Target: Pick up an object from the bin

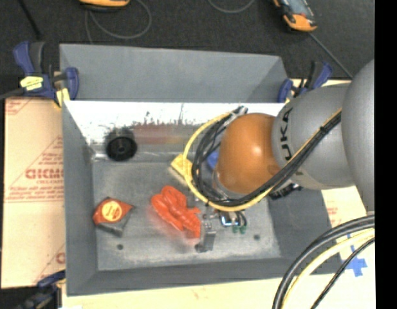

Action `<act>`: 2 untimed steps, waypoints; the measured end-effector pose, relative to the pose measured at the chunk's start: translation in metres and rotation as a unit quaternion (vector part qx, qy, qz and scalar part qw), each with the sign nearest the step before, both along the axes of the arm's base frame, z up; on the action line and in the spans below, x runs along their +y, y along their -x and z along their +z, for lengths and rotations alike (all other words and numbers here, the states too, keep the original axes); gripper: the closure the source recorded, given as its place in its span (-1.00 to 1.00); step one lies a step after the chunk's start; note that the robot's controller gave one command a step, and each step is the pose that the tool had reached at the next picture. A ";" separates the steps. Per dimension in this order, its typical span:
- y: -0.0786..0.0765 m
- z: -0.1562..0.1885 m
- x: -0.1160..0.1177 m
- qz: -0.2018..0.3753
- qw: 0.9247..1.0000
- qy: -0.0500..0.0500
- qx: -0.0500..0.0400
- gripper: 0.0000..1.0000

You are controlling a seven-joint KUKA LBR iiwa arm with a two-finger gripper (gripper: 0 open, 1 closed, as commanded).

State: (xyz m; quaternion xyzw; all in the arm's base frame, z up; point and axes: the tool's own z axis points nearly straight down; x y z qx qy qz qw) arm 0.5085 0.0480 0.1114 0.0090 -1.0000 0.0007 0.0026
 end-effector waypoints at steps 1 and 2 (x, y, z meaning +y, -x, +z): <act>-0.002 0.029 0.004 -0.017 1.000 -0.001 -0.005 -1.00; 0.008 -0.037 0.001 -0.036 0.999 -0.002 -0.005 -1.00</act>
Offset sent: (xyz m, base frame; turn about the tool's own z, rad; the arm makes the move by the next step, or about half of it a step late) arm -0.0106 0.0000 -0.0414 0.0792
